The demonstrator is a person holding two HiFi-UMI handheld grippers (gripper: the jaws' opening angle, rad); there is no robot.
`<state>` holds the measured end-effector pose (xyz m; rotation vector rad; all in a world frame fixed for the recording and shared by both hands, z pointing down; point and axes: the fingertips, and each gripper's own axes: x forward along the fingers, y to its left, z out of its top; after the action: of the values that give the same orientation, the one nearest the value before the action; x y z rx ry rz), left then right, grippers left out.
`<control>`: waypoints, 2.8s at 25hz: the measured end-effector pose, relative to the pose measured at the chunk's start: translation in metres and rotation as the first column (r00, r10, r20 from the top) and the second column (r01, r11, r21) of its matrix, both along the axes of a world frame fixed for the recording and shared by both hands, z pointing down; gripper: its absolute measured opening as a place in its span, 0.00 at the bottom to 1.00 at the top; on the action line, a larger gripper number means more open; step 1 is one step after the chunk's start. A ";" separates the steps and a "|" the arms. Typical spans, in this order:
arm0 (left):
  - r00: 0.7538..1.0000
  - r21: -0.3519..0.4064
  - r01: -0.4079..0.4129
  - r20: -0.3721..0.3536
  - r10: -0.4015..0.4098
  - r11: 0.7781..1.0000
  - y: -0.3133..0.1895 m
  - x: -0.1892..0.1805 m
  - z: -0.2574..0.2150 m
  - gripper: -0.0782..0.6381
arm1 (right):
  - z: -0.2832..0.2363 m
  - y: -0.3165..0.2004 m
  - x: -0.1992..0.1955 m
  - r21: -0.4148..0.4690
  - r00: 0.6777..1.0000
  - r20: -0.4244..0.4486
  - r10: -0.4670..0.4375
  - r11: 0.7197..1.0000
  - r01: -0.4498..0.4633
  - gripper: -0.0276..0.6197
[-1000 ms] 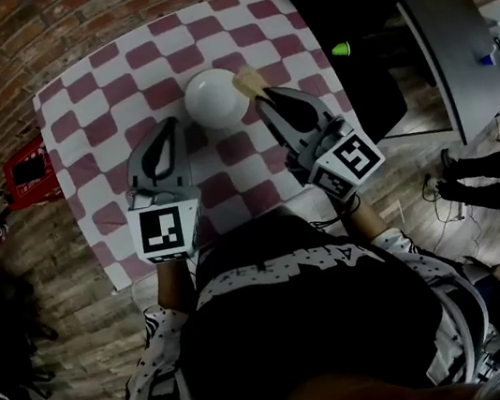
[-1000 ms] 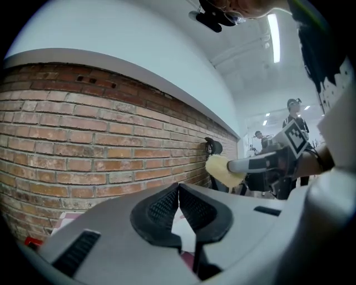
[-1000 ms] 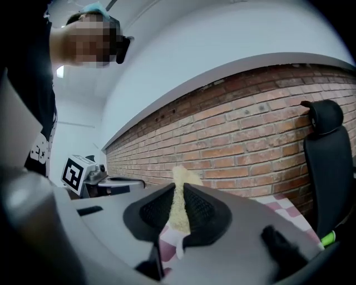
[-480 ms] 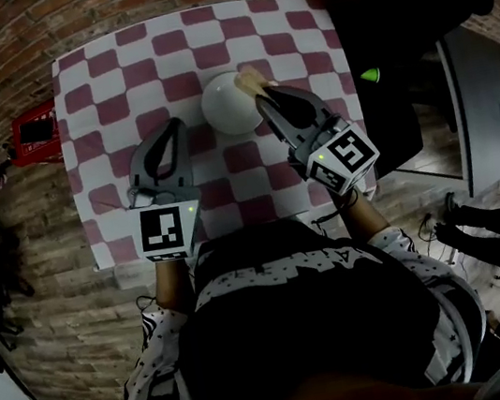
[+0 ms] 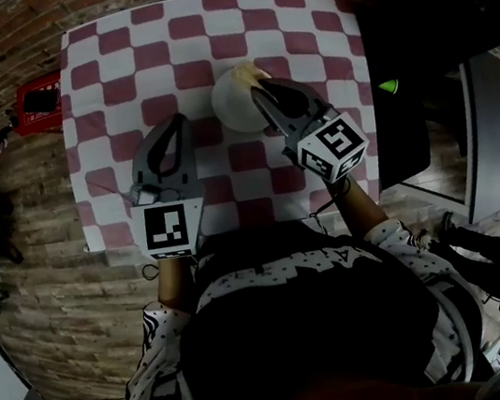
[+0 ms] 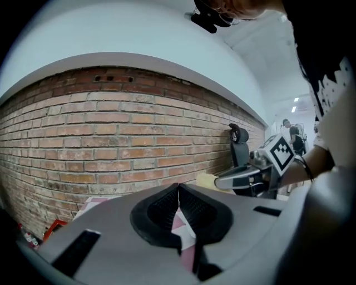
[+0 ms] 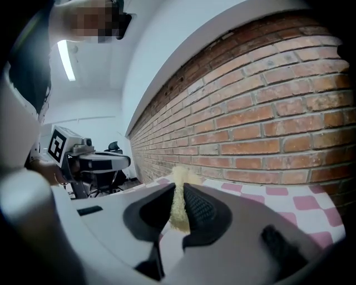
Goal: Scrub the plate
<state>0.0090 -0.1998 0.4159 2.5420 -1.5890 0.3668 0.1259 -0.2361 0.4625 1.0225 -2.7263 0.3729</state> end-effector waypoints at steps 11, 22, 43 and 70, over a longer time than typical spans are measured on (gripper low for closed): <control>0.997 -0.045 0.074 0.023 -0.073 0.996 0.004 -0.018 0.015 0.13 | 0.042 -0.022 -0.017 -0.051 0.996 -0.049 -0.068 0.997 0.066 0.12; 0.994 -0.034 0.107 0.031 -0.106 0.994 0.005 -0.022 0.014 0.13 | 0.084 -0.029 -0.026 -0.111 0.986 -0.119 -0.121 0.988 0.108 0.12; 0.991 -0.049 0.132 0.042 -0.130 0.990 0.013 -0.029 0.013 0.13 | 0.120 -0.024 -0.038 -0.177 0.958 -0.225 -0.178 0.974 0.140 0.12; 0.994 -0.040 0.109 0.030 -0.108 0.993 0.016 -0.027 0.008 0.13 | 0.123 0.008 -0.050 -0.232 0.947 -0.222 -0.234 0.956 0.182 0.12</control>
<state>-0.0179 -0.1834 0.4238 2.4182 -1.7017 0.4208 0.0762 -0.2280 0.5858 0.6674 -2.4769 0.4502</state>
